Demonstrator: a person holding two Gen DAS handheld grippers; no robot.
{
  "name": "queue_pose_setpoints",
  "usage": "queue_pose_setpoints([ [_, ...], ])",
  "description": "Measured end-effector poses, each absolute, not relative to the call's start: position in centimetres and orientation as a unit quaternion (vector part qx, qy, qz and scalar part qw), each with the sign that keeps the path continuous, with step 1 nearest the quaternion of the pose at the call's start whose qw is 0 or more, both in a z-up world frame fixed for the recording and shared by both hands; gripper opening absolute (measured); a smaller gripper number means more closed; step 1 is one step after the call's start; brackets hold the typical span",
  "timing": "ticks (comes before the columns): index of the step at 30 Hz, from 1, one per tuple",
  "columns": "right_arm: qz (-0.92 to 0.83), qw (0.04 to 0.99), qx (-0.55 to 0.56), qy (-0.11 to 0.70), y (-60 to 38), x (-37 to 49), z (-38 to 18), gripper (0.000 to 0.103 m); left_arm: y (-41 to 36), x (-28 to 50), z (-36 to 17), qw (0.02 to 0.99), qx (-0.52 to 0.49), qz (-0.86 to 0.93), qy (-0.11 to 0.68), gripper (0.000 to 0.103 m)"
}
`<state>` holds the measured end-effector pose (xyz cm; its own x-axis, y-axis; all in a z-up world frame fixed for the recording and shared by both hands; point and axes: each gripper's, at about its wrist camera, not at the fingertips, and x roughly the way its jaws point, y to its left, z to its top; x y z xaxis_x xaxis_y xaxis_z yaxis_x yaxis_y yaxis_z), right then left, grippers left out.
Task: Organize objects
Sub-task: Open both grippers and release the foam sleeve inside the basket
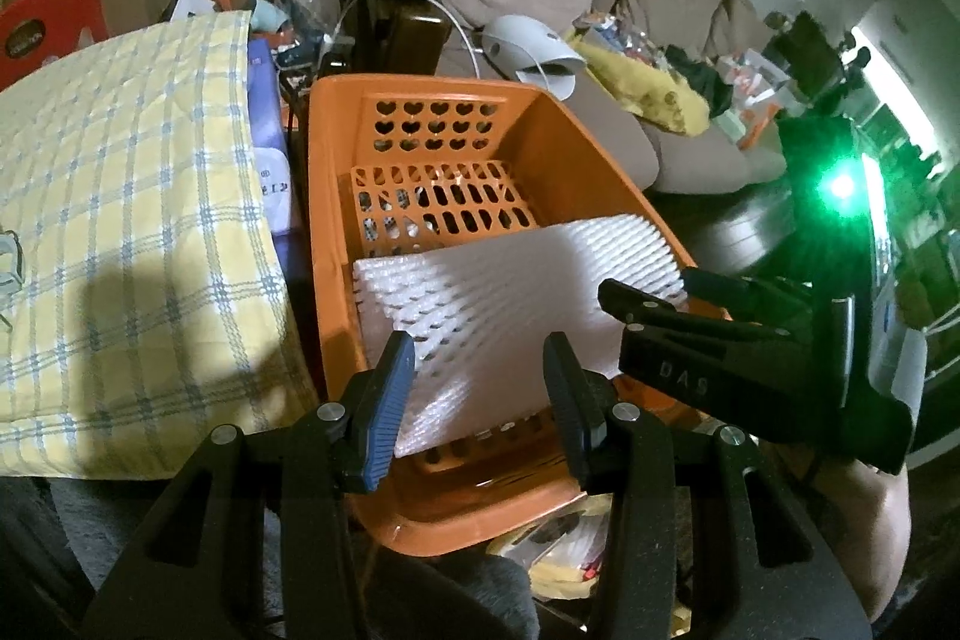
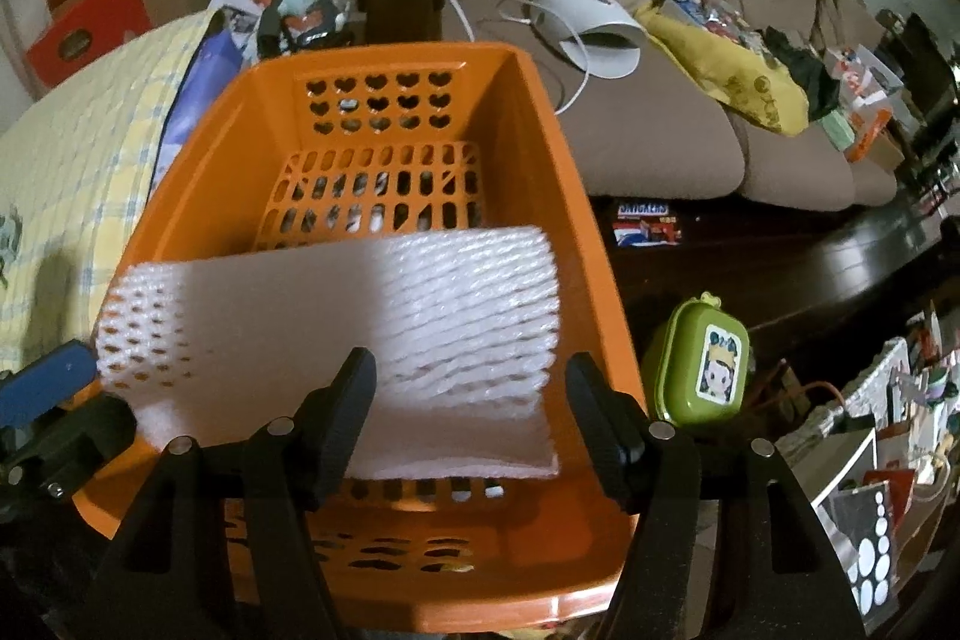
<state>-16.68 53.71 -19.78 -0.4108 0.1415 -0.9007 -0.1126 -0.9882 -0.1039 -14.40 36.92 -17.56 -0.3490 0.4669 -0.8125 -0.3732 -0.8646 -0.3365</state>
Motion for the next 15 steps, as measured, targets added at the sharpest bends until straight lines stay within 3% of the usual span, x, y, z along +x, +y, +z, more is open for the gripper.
queue_pose_setpoints([
  [15,0.869,0.08,-0.488,0.026,54.7,-16.1,-17.3,0.067,36.1,-13.9,-14.8,0.265,-0.475,0.838,-0.045,0.042],
])
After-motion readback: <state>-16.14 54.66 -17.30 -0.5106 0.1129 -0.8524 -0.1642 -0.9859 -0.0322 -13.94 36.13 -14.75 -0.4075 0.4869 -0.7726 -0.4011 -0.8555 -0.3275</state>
